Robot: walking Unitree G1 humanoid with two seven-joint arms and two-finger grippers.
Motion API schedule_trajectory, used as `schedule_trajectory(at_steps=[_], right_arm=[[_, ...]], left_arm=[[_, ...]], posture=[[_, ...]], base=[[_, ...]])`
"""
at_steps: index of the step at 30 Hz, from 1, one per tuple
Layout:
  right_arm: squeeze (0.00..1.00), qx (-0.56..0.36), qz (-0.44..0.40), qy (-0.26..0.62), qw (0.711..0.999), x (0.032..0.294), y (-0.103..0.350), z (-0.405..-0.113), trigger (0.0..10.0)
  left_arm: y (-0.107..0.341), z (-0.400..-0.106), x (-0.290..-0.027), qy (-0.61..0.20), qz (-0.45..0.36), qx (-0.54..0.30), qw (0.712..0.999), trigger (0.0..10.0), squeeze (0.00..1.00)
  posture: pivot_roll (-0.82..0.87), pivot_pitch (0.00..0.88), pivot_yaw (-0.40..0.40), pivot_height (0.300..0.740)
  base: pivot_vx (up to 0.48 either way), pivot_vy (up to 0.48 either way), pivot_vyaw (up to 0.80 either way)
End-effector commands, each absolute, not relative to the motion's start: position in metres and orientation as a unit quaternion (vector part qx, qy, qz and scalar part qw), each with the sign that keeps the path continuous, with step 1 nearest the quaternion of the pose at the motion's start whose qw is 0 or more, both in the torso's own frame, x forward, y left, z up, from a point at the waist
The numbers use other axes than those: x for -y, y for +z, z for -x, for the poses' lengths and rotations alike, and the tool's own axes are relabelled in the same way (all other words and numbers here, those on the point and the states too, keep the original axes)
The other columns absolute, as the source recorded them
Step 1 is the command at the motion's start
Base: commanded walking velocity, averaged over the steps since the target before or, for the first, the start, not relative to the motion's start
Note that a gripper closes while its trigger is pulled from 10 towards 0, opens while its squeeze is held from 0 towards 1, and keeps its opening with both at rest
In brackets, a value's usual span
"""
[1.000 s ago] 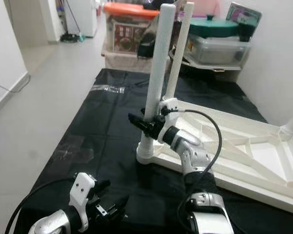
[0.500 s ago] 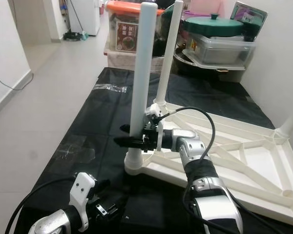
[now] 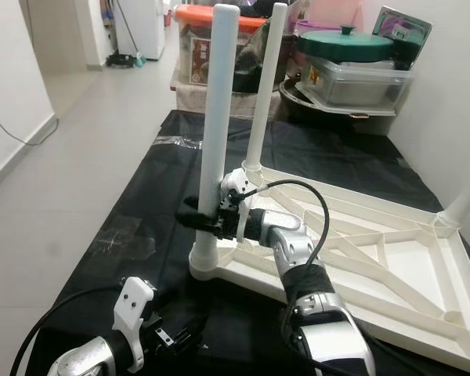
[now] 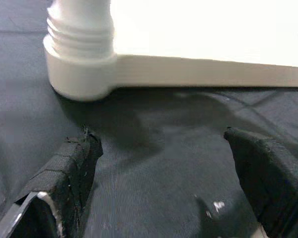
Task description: Building children table
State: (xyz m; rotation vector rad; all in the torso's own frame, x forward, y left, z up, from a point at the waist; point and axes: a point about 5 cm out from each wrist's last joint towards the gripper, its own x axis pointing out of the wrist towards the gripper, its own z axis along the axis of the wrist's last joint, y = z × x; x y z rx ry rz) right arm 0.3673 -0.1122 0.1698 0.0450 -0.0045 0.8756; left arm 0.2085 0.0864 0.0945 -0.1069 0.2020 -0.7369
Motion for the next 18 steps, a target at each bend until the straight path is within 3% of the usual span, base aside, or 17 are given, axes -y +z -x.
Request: schedule_trajectory(at_steps=[1,2,4,6,10,17,18], right_arm=[[0.00,0.010,-0.017,0.282,0.959,0.131,0.167,-0.373,0.0],[0.00,0.010,-0.017,0.282,0.959,0.131,0.167,-0.373,0.0],[0.00,0.018,-0.020,0.090,0.996,0.149,0.162,-0.368,0.0],[0.00,-0.004,-0.055,-0.054,0.997,0.156,0.151,-0.349,0.0],[0.00,-0.012,-0.076,-0.125,0.989,0.155,0.144,-0.337,0.0],[0.00,-0.031,-0.089,-0.138,0.986,0.143,0.138,-0.332,0.0],[0.00,-0.017,-0.073,-0.123,0.990,0.137,0.143,-0.335,10.0]], left_arm=[[0.091,-0.206,-0.088,-0.361,0.054,-0.109,0.925,10.0,0.00],[0.091,-0.206,-0.088,-0.361,0.054,-0.109,0.925,10.0,0.00],[0.092,-0.206,-0.088,-0.363,0.048,-0.107,0.924,10.0,0.00],[0.091,-0.207,-0.088,-0.363,0.048,-0.107,0.924,10.0,0.00],[0.091,-0.207,-0.088,-0.362,0.049,-0.108,0.925,10.0,0.00],[0.090,-0.208,-0.088,-0.361,0.048,-0.107,0.925,10.0,0.00],[0.090,-0.208,-0.088,-0.361,0.048,-0.106,0.925,10.0,0.00]], posture=[[0.20,0.000,-0.090,0.740],[0.20,0.000,-0.090,0.740],[0.20,0.000,-0.087,0.740],[0.19,0.000,-0.086,0.740],[0.20,0.000,-0.099,0.740],[0.21,0.000,-0.101,0.740],[0.20,0.000,-0.101,0.740]], base=[[0.000,0.000,0.00],[0.000,0.000,0.00],[0.000,0.000,0.00],[0.000,0.000,0.00],[0.000,0.000,0.00],[0.000,0.000,0.00],[0.000,0.000,0.00]])
